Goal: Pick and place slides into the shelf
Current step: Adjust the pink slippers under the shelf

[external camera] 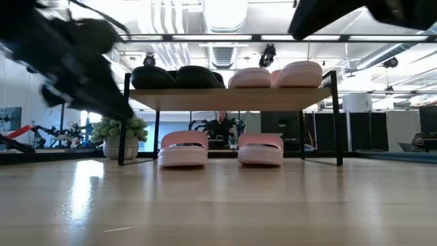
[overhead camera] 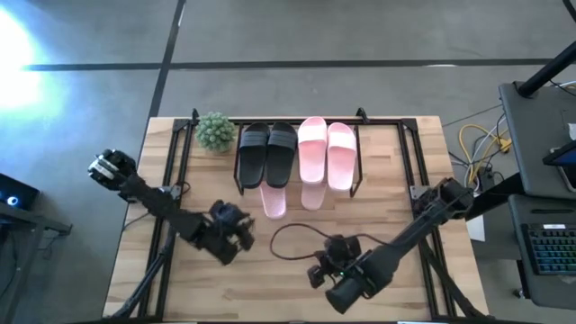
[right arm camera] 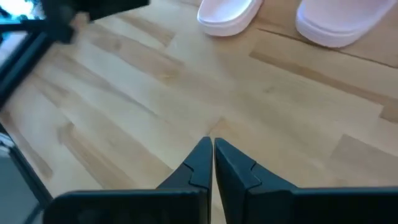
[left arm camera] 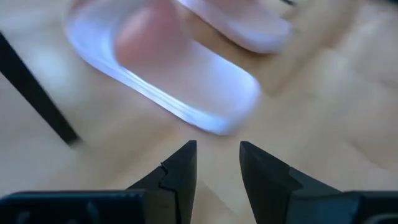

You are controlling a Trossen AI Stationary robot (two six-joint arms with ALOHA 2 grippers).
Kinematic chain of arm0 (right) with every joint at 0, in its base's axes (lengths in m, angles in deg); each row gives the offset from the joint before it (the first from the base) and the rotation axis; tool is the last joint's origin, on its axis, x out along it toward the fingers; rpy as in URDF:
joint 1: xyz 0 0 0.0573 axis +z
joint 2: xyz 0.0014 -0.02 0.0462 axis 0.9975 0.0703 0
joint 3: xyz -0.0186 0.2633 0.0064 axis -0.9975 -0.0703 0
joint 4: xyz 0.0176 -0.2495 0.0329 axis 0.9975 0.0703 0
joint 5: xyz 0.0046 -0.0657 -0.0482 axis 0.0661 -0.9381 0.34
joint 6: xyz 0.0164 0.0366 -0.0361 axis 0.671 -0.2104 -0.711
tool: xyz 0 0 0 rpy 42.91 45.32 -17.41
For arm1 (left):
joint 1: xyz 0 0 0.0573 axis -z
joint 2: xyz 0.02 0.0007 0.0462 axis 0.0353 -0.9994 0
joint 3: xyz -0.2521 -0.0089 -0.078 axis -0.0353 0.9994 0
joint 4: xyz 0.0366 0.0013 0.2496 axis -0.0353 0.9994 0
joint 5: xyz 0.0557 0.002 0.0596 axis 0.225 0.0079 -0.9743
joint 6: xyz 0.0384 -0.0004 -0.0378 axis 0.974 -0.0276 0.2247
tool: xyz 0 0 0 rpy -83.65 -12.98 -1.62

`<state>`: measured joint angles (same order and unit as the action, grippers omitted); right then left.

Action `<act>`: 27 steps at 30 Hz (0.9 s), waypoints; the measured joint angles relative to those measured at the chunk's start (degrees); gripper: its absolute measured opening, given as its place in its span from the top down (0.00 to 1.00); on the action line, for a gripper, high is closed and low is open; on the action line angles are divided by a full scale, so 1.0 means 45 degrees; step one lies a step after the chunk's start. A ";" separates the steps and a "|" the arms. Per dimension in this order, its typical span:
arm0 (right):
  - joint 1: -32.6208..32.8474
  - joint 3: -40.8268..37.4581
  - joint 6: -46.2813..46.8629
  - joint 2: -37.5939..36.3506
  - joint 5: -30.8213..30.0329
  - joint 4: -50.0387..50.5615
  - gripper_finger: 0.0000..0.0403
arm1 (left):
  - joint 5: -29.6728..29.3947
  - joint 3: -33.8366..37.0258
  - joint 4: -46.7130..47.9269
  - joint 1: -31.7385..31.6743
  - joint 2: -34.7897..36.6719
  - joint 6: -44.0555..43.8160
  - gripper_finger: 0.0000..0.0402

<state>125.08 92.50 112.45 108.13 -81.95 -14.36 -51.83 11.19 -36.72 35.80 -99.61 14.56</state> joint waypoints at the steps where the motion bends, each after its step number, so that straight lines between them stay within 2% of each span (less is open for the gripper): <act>1: 0.0107 0.0000 0.0311 -0.0014 -0.0132 0.0088 0.97 | -0.0016 0.0015 -0.0004 -0.0394 -0.0047 0.0303 0.73; 6: 0.0363 -0.0024 0.0813 0.0029 -0.0240 0.0337 0.97 | -0.0051 0.0075 -0.0099 -0.2226 -0.0515 0.0632 0.73; 11: 0.0363 -0.0058 0.0828 0.0029 -0.0242 0.0815 0.97 | 0.0133 0.0095 -0.1670 -0.3372 -0.1481 0.1790 0.73; 16: 0.0363 -0.0058 0.1410 0.0029 -0.0247 0.1726 0.97 | 0.0499 -0.0235 -0.2366 -0.4250 -0.2775 0.2315 0.73; 21: 0.0363 -0.0068 0.2017 0.0034 -0.0237 0.2457 0.97 | 0.0185 -0.0730 -0.3350 -0.4930 -0.3995 0.2718 0.73; 27: 0.0363 -0.0068 0.2052 0.0034 -0.0227 0.2591 0.97 | 0.0318 -0.1295 -0.4837 -0.5290 -0.4734 0.3788 0.73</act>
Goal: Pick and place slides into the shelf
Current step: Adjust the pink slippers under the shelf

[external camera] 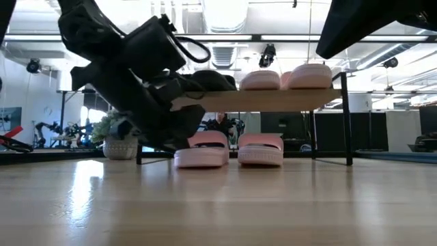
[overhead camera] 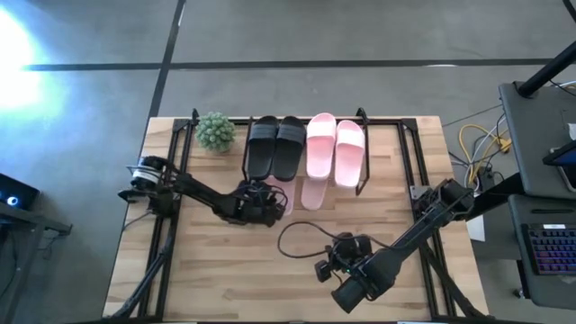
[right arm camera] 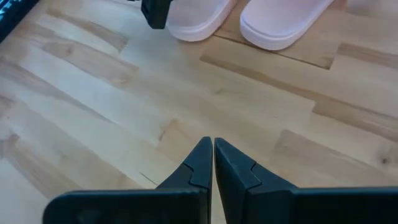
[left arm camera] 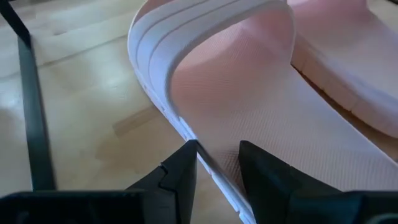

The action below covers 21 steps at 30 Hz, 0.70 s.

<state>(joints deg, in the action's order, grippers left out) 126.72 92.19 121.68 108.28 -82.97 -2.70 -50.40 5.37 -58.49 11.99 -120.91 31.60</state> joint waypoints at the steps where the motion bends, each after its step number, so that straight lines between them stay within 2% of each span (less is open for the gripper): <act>1: 0.0000 0.0000 0.0000 0.0000 0.0000 -0.0005 0.97 | -0.0031 -0.0055 -0.0009 -0.0019 -0.0013 0.0021 0.73; 4: 0.0000 -0.0015 0.0000 0.0000 0.0002 -0.0003 0.97 | 0.0025 -0.0149 -0.0321 -0.0157 0.0008 0.0254 0.73; 8: 0.0000 -0.0024 0.0000 0.0000 0.0005 -0.0014 0.97 | 0.0023 -0.0234 -0.0447 -0.0222 0.0169 0.1491 0.73; 13: -0.0027 -0.0055 -0.0008 0.0000 0.0110 -0.0554 0.97 | 0.1048 -0.0149 0.0748 0.0247 0.1058 0.2187 0.73; 17: -0.0332 -0.0426 -0.0698 0.0095 0.0258 -0.2622 0.97 | 0.1081 -0.0084 0.3150 0.1358 0.2230 0.1318 0.73; 21: -0.1036 -0.1414 -0.2545 0.0236 0.1062 -0.6577 0.97 | 0.1088 -0.0067 0.5570 0.3363 0.3706 -0.0603 0.73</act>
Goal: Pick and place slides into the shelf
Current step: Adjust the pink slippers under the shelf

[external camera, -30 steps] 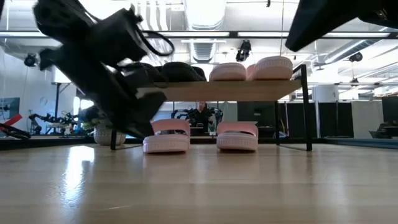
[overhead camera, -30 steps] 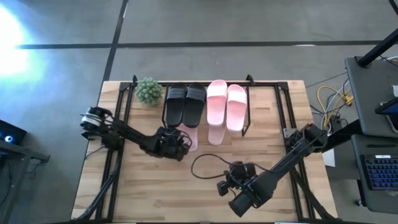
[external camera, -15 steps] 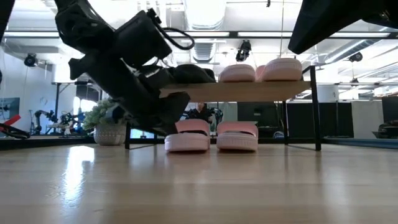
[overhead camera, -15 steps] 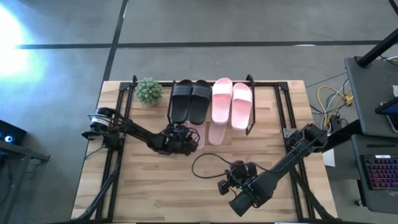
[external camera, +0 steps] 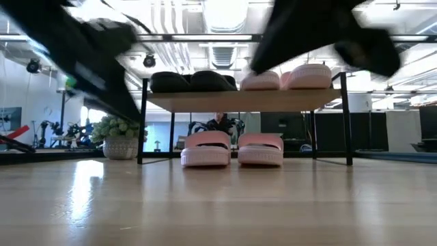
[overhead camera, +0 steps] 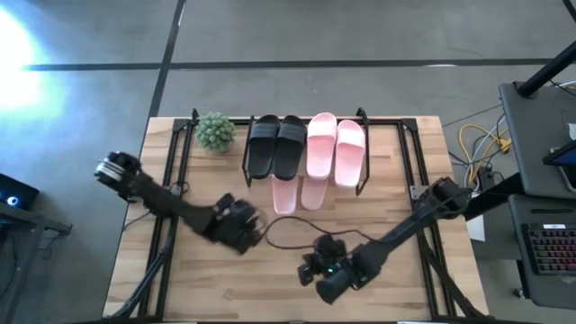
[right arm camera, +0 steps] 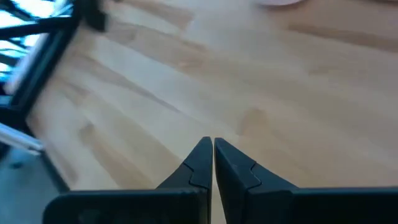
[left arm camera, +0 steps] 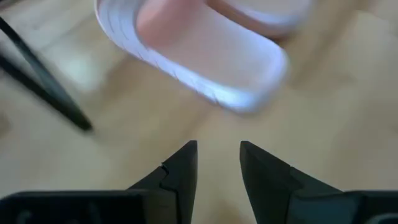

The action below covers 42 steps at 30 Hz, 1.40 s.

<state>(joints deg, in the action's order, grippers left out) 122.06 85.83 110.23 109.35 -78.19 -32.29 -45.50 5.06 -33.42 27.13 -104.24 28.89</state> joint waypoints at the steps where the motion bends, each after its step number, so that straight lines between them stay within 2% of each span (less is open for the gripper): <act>1: -0.0230 -0.0250 -0.0405 0.0104 0.0155 -0.0995 0.97 | -0.0059 0.0028 0.0549 0.0604 0.0362 -0.0549 0.73; 3: -0.0689 -0.0652 -0.0787 0.0203 0.0337 -0.2501 0.97 | -0.0331 0.0024 0.1288 0.1796 0.1004 -0.1845 0.73; 7: -0.1629 -0.1079 -0.0888 0.0513 0.0326 -0.3239 0.97 | -0.1576 0.0040 0.2336 0.3759 0.1917 -0.4127 0.73; 11: -0.2477 -0.1131 -0.2171 0.1065 0.1030 -0.3272 0.97 | -0.2399 0.0056 0.2299 0.5077 0.2388 -0.3909 0.73; 16: -0.3404 -0.0888 -0.4177 0.1917 0.2236 -0.3878 0.97 | -0.2414 -0.0121 0.2264 0.6128 0.2532 -0.3142 0.73; 29: -0.4806 -0.0603 -0.4834 0.2479 0.1880 -0.4261 0.97 | -0.2413 -0.0161 0.2121 0.6791 0.2542 -0.3136 0.73; 34: -0.5133 -0.0602 -0.4814 0.2495 0.0289 -0.4192 0.97 | -0.2414 -0.0151 0.2111 0.6785 0.2542 -0.3126 0.73; 42: -0.4962 -0.0607 -0.4749 0.2189 0.0665 -0.4102 0.97 | -0.2451 -0.0161 0.2097 0.6790 0.2542 -0.3198 0.73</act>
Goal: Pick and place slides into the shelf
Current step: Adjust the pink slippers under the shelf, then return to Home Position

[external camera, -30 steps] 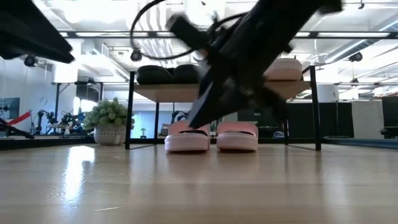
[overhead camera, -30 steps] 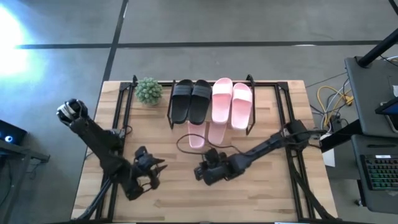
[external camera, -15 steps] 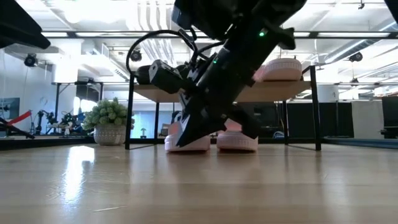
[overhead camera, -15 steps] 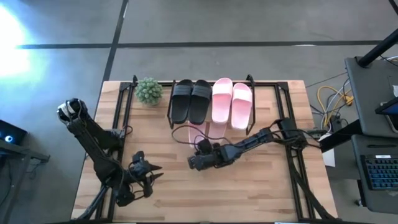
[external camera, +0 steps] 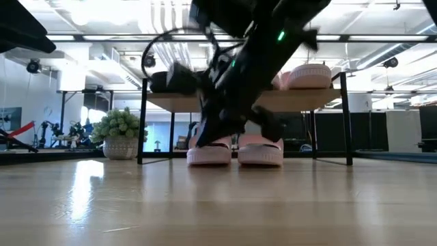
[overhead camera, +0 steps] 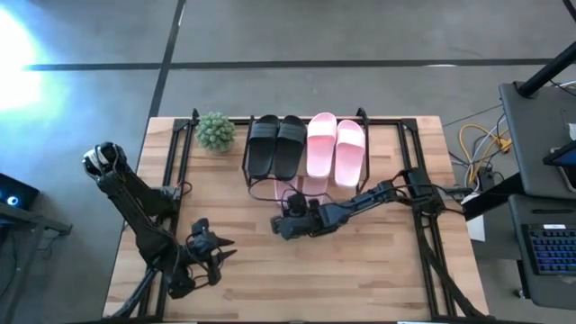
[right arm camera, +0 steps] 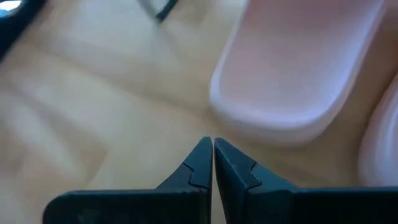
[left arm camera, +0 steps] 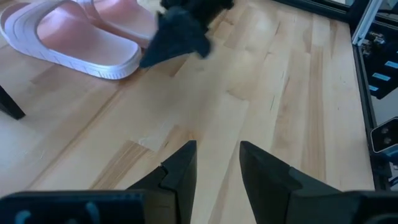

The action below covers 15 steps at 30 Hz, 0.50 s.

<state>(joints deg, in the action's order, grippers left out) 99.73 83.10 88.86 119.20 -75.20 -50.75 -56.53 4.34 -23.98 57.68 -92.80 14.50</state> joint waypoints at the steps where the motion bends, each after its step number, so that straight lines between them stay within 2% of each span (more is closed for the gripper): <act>1: 0.0207 0.0008 0.0002 -0.0109 0.0092 -0.0008 0.97 | -0.0003 0.0000 -0.0009 0.0000 0.0006 -0.0012 0.73; 7: 0.2099 0.0483 -0.1027 -0.1514 0.0329 0.0012 0.97 | -0.0139 0.0000 -0.0200 -0.0086 0.0366 -0.0044 0.73; 10: 0.3068 0.0460 -0.0102 -0.2621 0.0283 0.0555 0.97 | -0.0023 0.0003 -0.0682 -0.0464 0.1156 0.0141 0.73; 12: 0.3585 0.0271 0.0655 -0.3359 0.0300 0.0854 0.97 | 0.0370 0.0113 -0.1289 -0.0873 0.2047 0.1491 0.74; 15: 0.3948 -0.0109 0.0218 -0.4295 0.0462 0.0827 0.98 | 0.1321 0.0499 -0.3282 -0.1803 0.3646 0.5026 0.78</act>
<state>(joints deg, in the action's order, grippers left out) 117.50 82.61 89.84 99.87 -73.12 -47.03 -50.59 6.58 -38.75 49.57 -76.39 37.11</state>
